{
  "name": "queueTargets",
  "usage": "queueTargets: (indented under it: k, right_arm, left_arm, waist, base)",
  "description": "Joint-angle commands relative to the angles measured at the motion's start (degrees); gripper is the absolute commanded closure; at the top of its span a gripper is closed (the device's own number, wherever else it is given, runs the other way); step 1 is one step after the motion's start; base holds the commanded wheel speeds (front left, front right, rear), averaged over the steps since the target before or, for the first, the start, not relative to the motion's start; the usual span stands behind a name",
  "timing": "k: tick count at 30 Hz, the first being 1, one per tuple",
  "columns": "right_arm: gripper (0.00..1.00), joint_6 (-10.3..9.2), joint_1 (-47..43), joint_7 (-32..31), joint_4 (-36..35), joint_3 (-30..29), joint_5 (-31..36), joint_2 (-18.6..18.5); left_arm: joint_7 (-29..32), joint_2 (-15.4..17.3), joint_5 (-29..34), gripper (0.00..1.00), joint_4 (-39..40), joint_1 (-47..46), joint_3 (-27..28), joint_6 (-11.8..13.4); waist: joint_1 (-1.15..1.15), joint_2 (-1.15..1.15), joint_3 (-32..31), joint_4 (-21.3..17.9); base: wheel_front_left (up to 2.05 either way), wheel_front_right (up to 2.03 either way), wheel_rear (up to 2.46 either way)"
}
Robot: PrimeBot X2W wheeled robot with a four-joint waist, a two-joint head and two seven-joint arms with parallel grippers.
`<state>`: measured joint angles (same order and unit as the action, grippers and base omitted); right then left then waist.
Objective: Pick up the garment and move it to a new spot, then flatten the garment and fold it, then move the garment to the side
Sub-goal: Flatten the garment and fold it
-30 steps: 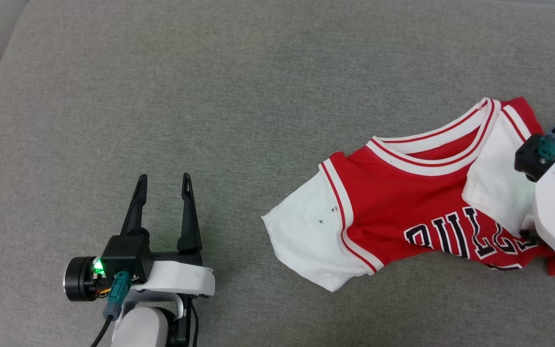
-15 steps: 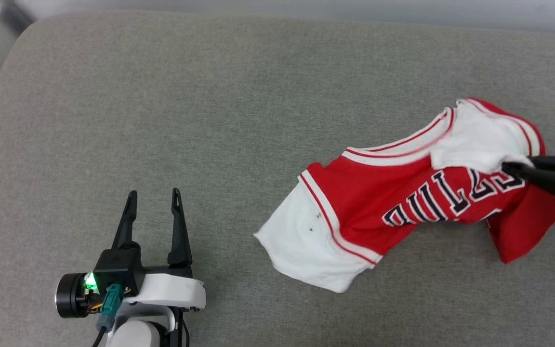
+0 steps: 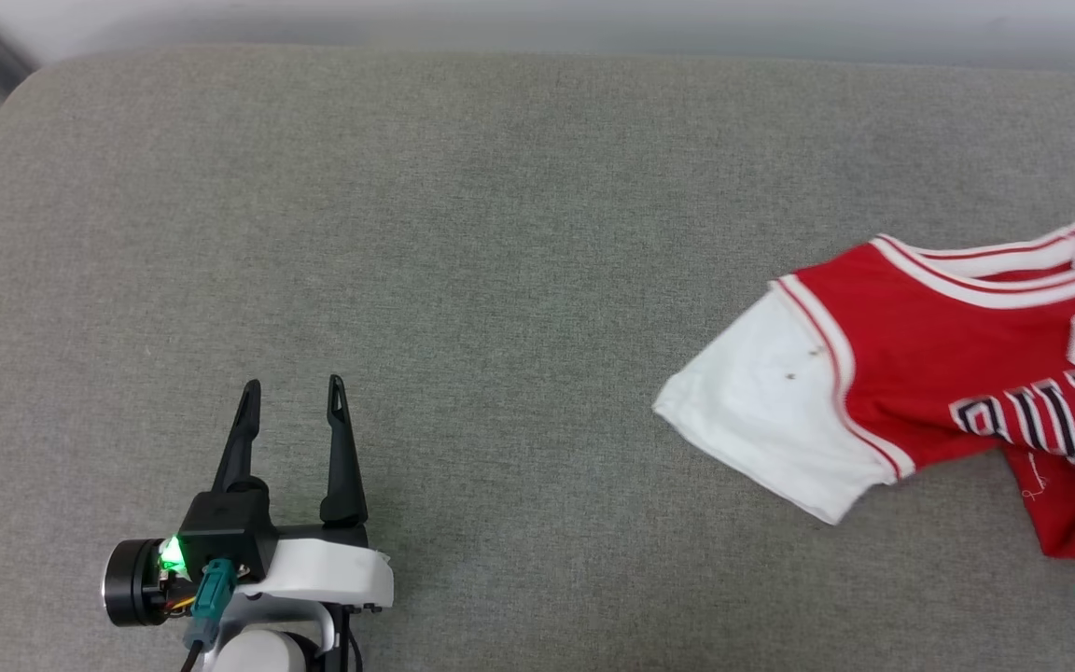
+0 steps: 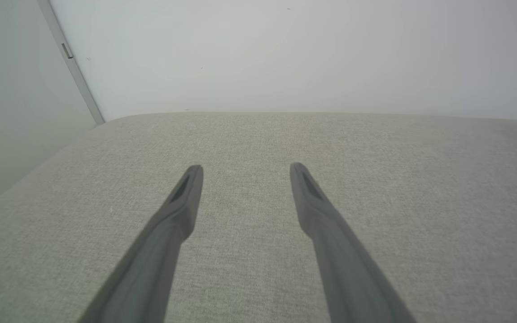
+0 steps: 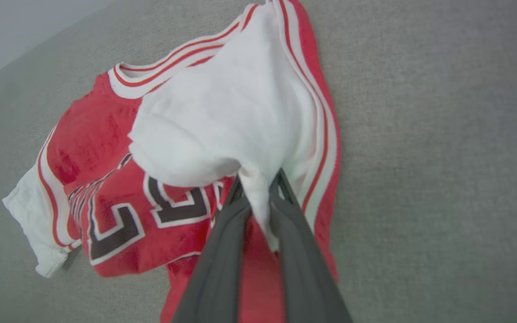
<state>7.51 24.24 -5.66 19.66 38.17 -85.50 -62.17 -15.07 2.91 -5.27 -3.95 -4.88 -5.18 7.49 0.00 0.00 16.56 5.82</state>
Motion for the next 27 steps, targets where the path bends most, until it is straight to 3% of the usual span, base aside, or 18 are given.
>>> queueTargets:
  k: [1, 6, 11, 12, 13, 22, 27]
  right_arm:
    - [1.00, -0.03, -2.86, 1.51, 2.64, -0.75, -2.08, 0.80]
    - [1.00, -0.05, -6.96, 3.63, 8.50, -1.20, -4.58, 1.89]
    - [1.00, -0.05, -6.91, 3.37, 10.61, 0.57, -1.77, 2.42]
    - [0.64, -0.05, -6.48, 3.99, 10.43, 0.80, -0.56, 1.98]
    - [0.00, -0.05, -5.88, 4.90, 9.97, 0.73, 0.64, 1.47]
    - [0.00, -0.04, -3.58, 14.16, 1.89, -4.26, 13.44, -4.74]
    - [0.00, -0.04, -1.69, 13.44, -4.84, -9.68, 21.94, -4.09]
  left_arm:
    - [-0.14, -0.04, 0.46, 0.00, -0.11, 0.61, 0.11, -0.34]
    - [-0.14, -0.03, 0.81, 0.00, -0.35, 0.71, 0.34, -0.69]
    - [-0.14, -0.03, 1.06, 0.00, -0.81, 1.03, 0.41, -0.90]
    - [-0.14, -0.03, 1.06, 0.00, -0.93, 1.23, 0.33, -0.89]
    - [-0.14, -0.03, 1.06, 0.00, -1.05, 1.40, 0.35, -0.83]
    - [-0.14, -0.02, 1.52, 0.00, -0.94, 4.02, 1.47, -1.06]
    - [-0.14, -0.02, 1.91, 0.00, -0.77, 4.62, 1.47, -1.38]
  waist:
    - [0.00, 0.00, 0.00, -0.05]
    - [0.00, 0.00, -0.12, -0.35]
    - [0.00, 0.00, -1.05, -0.94]
    - [0.00, 0.00, -1.43, -1.05]
    - [0.00, 0.00, -1.90, -1.20]
    - [0.00, 0.00, -5.92, -2.98]
    - [0.00, 0.00, -7.04, -3.56]
  base:
    - [0.00, 0.00, 0.00]
    - [0.00, 0.00, 0.00]
    - [0.00, 0.00, 0.00]
    - [0.00, 0.00, 0.00]
    - [0.00, 0.00, 0.00]
    - [0.00, 0.00, 0.00]
    - [0.00, 0.00, 0.00]
